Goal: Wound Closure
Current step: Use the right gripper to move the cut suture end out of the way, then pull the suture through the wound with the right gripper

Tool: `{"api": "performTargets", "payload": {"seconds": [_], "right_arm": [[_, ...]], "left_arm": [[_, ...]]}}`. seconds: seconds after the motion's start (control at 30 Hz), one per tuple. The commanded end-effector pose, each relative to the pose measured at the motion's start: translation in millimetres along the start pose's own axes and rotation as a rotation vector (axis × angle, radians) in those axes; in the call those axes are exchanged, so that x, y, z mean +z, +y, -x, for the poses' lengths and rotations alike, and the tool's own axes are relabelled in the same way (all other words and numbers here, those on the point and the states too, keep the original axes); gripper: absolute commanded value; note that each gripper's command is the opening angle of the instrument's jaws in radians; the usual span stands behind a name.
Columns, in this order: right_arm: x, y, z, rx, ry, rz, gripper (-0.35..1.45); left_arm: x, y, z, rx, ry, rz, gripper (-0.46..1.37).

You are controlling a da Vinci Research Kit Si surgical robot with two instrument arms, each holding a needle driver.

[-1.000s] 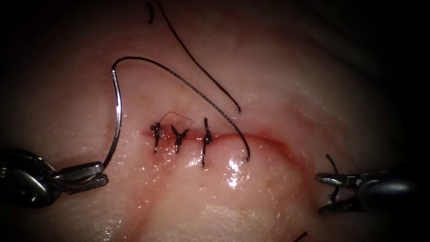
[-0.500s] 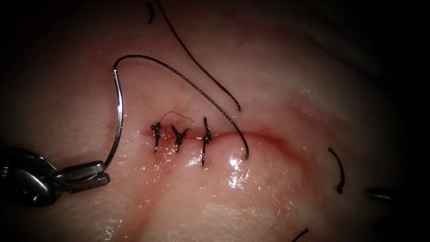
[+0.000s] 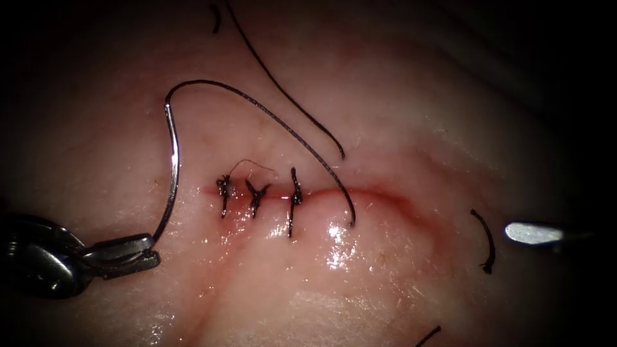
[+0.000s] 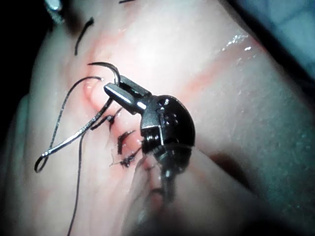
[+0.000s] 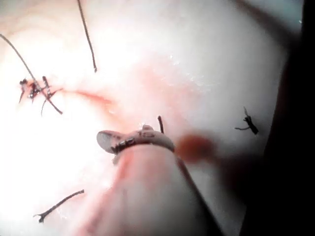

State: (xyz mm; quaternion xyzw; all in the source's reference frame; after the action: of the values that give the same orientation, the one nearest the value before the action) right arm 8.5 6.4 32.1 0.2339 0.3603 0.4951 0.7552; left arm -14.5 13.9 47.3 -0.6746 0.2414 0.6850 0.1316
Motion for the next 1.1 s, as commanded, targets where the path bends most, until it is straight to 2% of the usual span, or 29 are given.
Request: {"api": "performTargets", "payload": {"seconds": [0.03, 0.07, 0.13, 0.2, 0.23, 0.27, 0.3, 0.37, 0.43, 0.5, 0.67, 0.7, 0.73, 0.8, 0.97, 1.1], "right_arm": [[0.2, 0.0, 0.2, -0.087, 0.009, -0.057, 0.34], [0.7, -0.4, 0.0, -0.119, 0.042, -0.096, 0.24], [1.5, -1.0, -0.2, -0.124, 0.087, -0.131, 0.30], [2.6, -1.5, -0.4, -0.128, 0.101, -0.167, 0.49], [3.1, -1.7, -0.4, -0.129, 0.102, -0.178, 0.67], [3.9, -2.0, -0.6, -0.159, 0.107, -0.187, 1.13], [4.4, -2.2, -0.6, -0.171, 0.110, -0.194, 1.18], [5.9, -2.7, -0.8, -0.206, 0.119, -0.208, 1.09], [7.5, -3.1, -1.1, -0.223, 0.125, -0.218, 1.12], [8.9, -3.5, -1.4, -0.229, 0.130, -0.238, 1.42], [10.8, -4.5, -2.0, -0.232, 0.167, -0.291, 1.37], [11.3, -4.8, -2.1, -0.238, 0.170, -0.295, 1.32], [11.5, -5.0, -2.1, -0.268, 0.176, -0.301, 1.15], [11.6, -5.2, -2.2, -0.309, 0.182, -0.292, 1.04], [11.4, -4.7, -2.5, -0.377, 0.183, -0.203, 1.09], [11.7, -4.6, -2.1, -0.398, 0.187, -0.199, 1.08]], "left_arm": [[0.0, 0.0, 0.0, 0.000, 0.000, 0.004, -0.35], [0.0, 0.0, 0.0, 0.000, 0.000, 0.004, -0.35], [0.0, -0.1, 0.0, -0.001, 0.001, 0.001, -0.35], [0.1, -0.1, 0.0, -0.001, 0.000, 0.001, -0.35], [0.1, -0.1, 0.0, -0.001, 0.000, 0.001, -0.35], [0.1, -0.1, 0.0, -0.001, 0.000, 0.001, -0.35], [0.1, -0.1, 0.0, -0.001, 0.000, 0.001, -0.35], [0.1, -0.1, 0.0, -0.001, 0.000, 0.001, -0.35], [0.1, -0.1, 0.0, -0.001, 0.000, 0.001, -0.35], [0.1, -0.1, 0.0, -0.001, 0.000, 0.001, -0.35], [0.0, -0.1, 0.0, -0.001, 0.000, 0.001, -0.35], [0.0, -0.1, 0.0, -0.001, 0.000, 0.001, -0.35], [0.0, -0.1, -0.1, -0.001, 0.000, 0.001, -0.35], [0.0, -0.1, -0.1, -0.001, 0.000, 0.001, -0.35], [-0.1, -0.2, -0.2, -0.001, -0.001, 0.002, -0.35], [0.0, -0.3, -0.2, -0.002, -0.001, 0.002, -0.35]]}}
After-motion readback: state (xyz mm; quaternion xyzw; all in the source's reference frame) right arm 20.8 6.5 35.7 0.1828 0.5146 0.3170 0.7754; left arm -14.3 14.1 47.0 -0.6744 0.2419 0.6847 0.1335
